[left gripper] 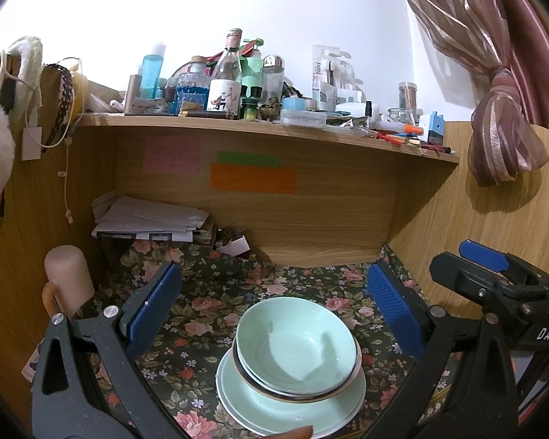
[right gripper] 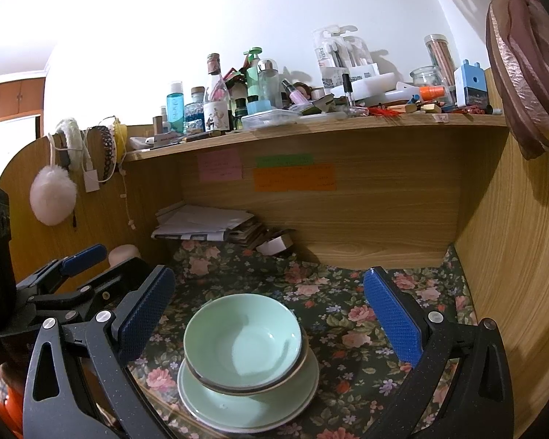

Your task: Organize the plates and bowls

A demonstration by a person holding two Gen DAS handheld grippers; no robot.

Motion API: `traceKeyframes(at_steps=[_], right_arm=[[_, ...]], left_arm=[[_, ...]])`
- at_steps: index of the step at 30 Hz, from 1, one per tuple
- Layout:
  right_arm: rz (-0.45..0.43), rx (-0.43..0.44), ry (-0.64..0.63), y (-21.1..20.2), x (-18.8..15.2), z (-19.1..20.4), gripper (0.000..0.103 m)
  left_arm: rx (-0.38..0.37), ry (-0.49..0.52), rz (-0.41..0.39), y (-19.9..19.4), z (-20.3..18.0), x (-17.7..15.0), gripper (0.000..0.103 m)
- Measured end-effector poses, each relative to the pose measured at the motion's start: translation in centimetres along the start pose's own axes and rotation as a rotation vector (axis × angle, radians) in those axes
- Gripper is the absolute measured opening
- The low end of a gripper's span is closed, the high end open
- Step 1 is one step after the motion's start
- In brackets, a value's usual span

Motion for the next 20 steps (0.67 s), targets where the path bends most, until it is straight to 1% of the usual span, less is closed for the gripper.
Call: traceKeyframes(at_steps=[20], right_arm=[[0.024, -0.013, 0.015, 1.1, -0.5, -1.3, 0.103]], left_arm=[[-0.013, -0.010, 0.039, 1.1, -0.1, -0.7, 0.103]])
Point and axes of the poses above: each gripper's, at about its wrist camera, not at the fingertips, and y roughly the way its jaws point, z to its left, x to its top, the point moved 7 cm from there along y, roughly the way its jaws point, and after that the axes turned 1 degree about -y, right-handed, at the moved point
